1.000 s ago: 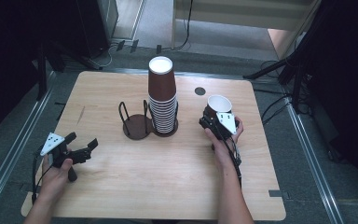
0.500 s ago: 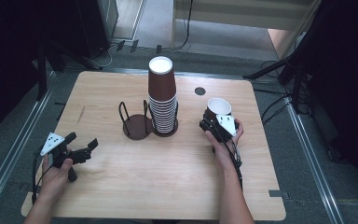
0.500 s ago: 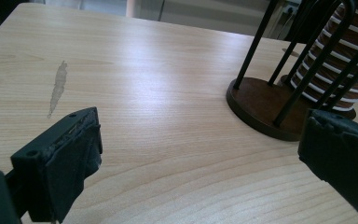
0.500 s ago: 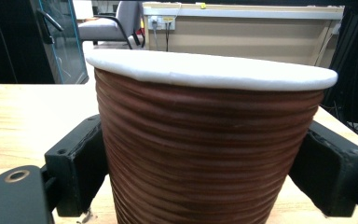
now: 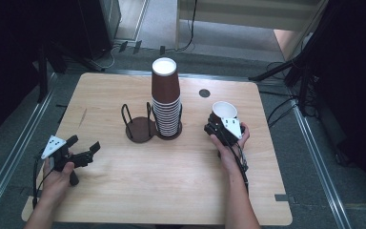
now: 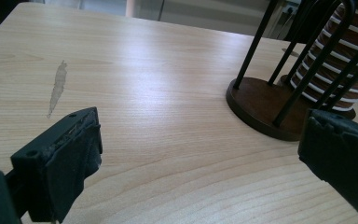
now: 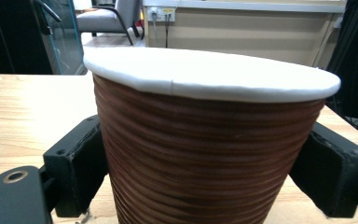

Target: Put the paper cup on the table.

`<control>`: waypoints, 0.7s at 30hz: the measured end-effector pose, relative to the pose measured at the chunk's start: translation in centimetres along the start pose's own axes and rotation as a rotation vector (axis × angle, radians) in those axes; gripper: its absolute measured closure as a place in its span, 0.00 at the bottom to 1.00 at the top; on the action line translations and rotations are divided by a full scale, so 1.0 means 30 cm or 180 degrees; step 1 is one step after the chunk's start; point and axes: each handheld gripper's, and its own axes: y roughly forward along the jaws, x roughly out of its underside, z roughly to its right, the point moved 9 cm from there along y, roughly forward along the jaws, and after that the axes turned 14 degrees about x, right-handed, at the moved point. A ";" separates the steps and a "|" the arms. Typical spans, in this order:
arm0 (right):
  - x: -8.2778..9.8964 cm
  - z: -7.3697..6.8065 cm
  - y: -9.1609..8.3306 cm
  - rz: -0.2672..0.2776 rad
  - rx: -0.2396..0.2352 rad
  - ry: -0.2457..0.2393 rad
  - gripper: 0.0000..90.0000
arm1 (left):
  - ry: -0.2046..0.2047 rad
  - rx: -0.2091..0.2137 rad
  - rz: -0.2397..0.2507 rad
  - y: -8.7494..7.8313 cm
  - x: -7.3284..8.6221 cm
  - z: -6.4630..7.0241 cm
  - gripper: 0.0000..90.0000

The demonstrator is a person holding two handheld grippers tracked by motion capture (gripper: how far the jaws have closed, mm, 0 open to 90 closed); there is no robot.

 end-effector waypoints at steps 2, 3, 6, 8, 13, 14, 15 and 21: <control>0.000 0.000 -0.001 -0.0008 -0.0004 -0.0003 0.14 | -0.0002 0.0003 0.0000 0.000 0.000 0.000 0.00; 0.000 0.000 -0.002 -0.0012 -0.0007 -0.0005 0.14 | -0.0004 0.0005 -0.0001 0.000 0.000 0.000 0.00; 0.001 0.001 -0.004 -0.0034 -0.0020 0.0001 0.14 | -0.0007 0.0006 -0.0001 0.001 0.000 0.000 0.00; 0.001 0.001 -0.005 -0.0053 -0.0034 0.0000 0.14 | -0.0008 0.0006 0.0000 0.000 0.000 0.000 0.00; 0.002 0.001 -0.009 -0.0077 -0.0053 -0.0007 0.14 | -0.0008 0.0005 -0.0001 0.000 0.000 0.000 0.00; 0.002 0.002 -0.009 -0.0082 -0.0050 0.0002 0.14 | -0.0009 0.0006 -0.0001 0.000 0.000 0.000 0.00; 0.002 0.004 -0.009 -0.0103 -0.0042 0.0038 0.13 | -0.0009 0.0006 -0.0002 0.000 0.000 0.000 0.00; 0.004 0.005 -0.012 -0.0137 -0.0083 0.0049 0.13 | -0.0015 0.0007 -0.0004 0.000 0.000 -0.001 0.00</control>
